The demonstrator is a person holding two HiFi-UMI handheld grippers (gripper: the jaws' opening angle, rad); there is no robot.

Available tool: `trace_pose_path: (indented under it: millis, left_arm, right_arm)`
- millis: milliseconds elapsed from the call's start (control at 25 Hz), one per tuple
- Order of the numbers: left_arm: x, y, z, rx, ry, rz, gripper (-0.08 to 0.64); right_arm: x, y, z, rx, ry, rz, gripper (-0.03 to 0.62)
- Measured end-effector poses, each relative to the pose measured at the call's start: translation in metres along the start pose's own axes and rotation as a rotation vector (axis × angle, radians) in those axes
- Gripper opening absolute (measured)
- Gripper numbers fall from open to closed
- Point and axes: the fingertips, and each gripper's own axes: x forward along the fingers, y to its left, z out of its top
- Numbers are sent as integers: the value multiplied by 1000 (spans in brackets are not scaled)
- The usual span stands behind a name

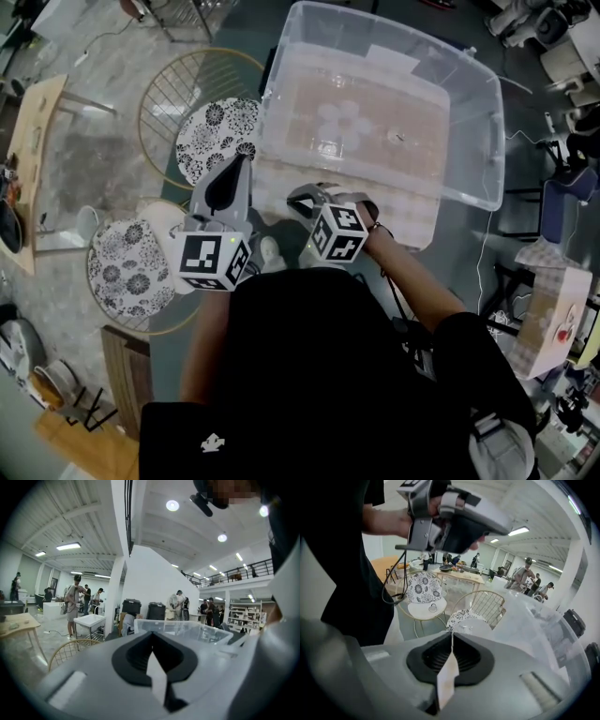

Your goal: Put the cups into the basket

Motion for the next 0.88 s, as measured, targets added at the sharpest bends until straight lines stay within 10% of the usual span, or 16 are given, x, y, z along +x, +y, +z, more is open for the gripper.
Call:
trace_pose_path:
  millis: [480,880]
  left_arm:
    - [-3,1,1,2,-7,25,6]
    - [8,-17,3,-8,-5,-9,6]
  right_arm:
    - [-100,-35,85,15,-281,-151,11]
    - [-140,-123,73,80,-306,-320,11]
